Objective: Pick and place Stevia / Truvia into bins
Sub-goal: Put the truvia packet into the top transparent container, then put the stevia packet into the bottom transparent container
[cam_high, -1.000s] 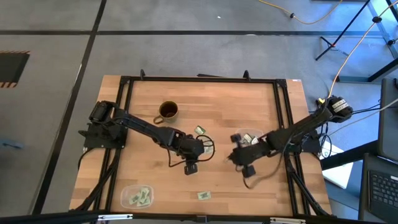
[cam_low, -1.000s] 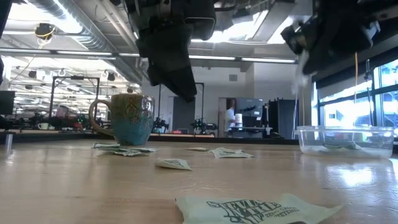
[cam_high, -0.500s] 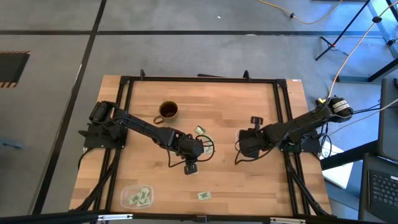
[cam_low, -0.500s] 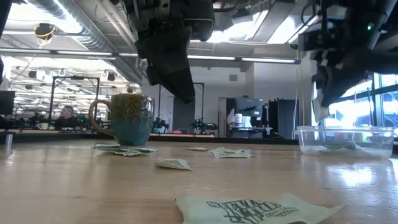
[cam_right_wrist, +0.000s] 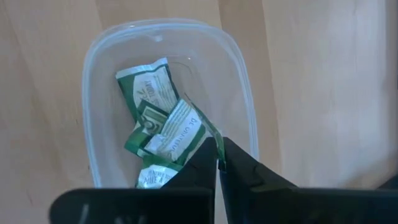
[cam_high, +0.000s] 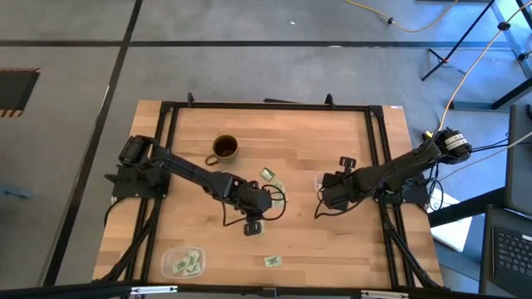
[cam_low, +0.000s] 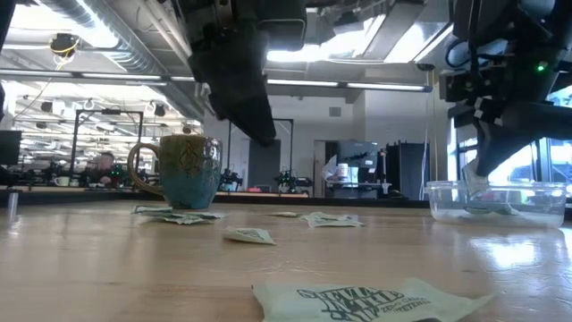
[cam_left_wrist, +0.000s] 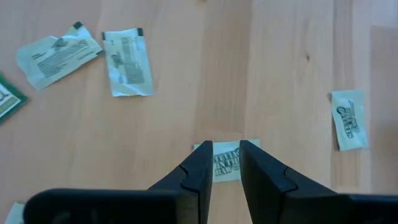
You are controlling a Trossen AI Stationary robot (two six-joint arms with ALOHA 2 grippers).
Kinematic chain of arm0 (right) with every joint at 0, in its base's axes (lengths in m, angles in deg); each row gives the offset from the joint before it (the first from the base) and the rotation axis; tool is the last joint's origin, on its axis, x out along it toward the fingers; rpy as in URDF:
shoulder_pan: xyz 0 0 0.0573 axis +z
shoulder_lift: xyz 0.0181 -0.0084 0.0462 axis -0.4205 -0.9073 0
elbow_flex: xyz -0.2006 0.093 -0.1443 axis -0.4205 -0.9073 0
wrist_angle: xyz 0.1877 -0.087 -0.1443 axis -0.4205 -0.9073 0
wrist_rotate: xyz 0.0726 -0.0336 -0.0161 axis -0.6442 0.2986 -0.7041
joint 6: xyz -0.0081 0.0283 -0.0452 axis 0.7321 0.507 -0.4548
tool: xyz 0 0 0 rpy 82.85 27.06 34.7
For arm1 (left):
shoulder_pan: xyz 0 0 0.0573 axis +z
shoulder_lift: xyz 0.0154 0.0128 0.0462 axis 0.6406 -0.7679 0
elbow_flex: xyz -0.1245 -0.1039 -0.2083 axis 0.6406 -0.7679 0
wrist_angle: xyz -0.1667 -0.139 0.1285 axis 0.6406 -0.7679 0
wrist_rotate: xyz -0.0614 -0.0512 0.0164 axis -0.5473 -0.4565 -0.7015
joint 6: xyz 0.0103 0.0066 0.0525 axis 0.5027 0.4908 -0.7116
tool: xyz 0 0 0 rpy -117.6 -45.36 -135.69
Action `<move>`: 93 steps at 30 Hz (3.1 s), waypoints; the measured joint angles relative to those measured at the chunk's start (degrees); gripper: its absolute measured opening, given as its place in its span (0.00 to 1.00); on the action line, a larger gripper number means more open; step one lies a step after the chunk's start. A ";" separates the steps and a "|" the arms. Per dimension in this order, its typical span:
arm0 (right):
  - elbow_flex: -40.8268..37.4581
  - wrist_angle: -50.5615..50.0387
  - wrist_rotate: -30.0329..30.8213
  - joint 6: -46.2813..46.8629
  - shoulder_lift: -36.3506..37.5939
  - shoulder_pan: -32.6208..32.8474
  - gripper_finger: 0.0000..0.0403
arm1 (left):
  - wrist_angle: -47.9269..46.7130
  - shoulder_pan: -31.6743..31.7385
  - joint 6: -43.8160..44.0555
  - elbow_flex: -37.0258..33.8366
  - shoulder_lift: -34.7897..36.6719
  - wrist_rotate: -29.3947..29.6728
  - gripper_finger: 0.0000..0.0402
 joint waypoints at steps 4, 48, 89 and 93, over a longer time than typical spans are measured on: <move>0.00 0.16 -0.05 0.41 0.00 0.00 0.03 | 0.00 -0.62 0.29 0.00 0.00 -0.01 0.19; 8.63 1.48 -0.63 -1.37 -0.04 0.04 0.20 | -1.27 -6.32 -1.84 -0.02 -0.33 0.58 0.19; 8.66 4.80 -0.61 -4.30 0.00 0.04 0.20 | 3.67 -8.72 -9.08 0.20 -12.20 5.90 0.09; 8.66 4.79 -0.61 -4.46 0.00 0.04 0.20 | 3.67 -8.72 -9.03 0.15 -12.28 5.77 0.02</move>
